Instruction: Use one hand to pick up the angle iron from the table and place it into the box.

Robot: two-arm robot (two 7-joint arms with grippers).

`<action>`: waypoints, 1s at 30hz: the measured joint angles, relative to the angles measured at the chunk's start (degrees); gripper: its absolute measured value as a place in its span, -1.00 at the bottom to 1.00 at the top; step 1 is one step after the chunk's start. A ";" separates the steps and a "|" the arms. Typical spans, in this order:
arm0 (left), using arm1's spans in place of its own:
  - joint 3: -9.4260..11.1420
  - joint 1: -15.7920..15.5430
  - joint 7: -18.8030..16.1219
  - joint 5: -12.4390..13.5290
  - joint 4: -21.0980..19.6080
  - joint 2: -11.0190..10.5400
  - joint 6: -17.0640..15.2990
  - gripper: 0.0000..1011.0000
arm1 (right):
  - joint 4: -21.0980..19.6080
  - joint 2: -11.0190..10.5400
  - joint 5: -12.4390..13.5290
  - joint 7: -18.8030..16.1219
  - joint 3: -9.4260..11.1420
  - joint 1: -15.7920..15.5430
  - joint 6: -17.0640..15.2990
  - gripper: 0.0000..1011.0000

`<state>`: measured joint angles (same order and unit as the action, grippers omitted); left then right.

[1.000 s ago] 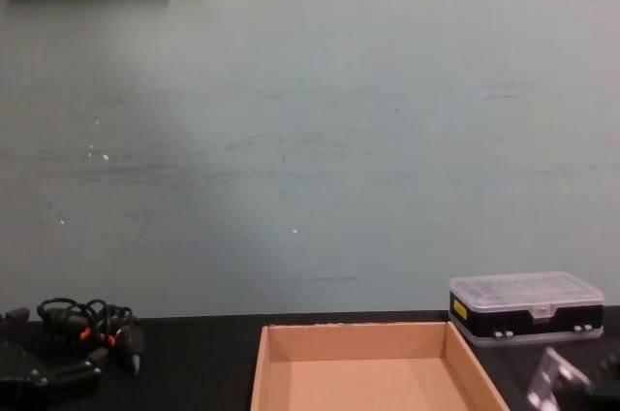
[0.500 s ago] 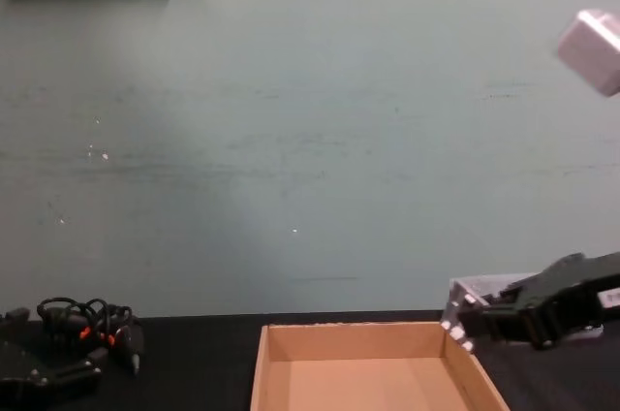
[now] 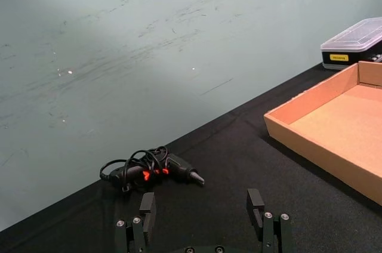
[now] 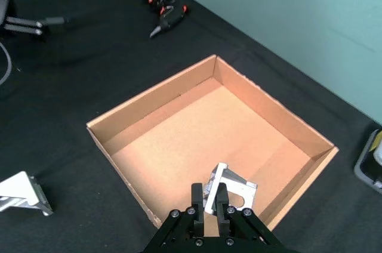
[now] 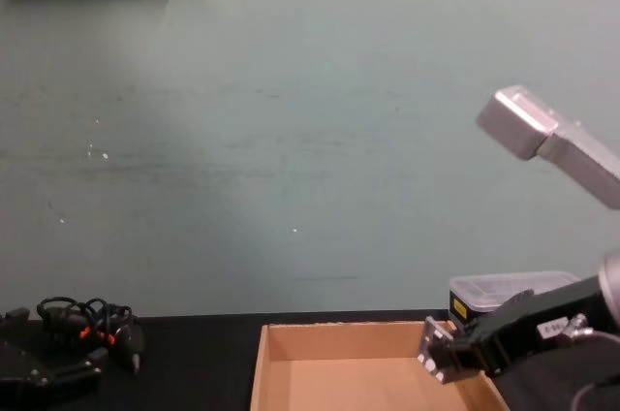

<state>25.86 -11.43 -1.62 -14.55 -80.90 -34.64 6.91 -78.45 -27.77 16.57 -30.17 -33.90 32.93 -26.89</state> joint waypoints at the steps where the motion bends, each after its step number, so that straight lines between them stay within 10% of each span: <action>1: 0.00 0.00 0.00 0.00 0.00 0.00 0.00 0.98 | 0.79 0.32 -0.15 -0.24 -0.19 0.31 0.23 -0.75; 14: 0.00 0.00 0.00 0.00 0.00 0.00 0.00 0.98 | 9.71 4.11 -1.63 -2.95 -1.68 3.37 2.91 -0.75; 30: 0.00 0.00 0.00 0.00 0.00 0.00 0.00 0.98 | 11.23 5.20 -3.15 -3.16 -1.88 3.20 3.36 -0.69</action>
<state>25.86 -11.44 -1.62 -14.55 -80.90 -34.65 6.91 -67.22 -22.58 13.42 -33.33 -35.78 36.14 -23.53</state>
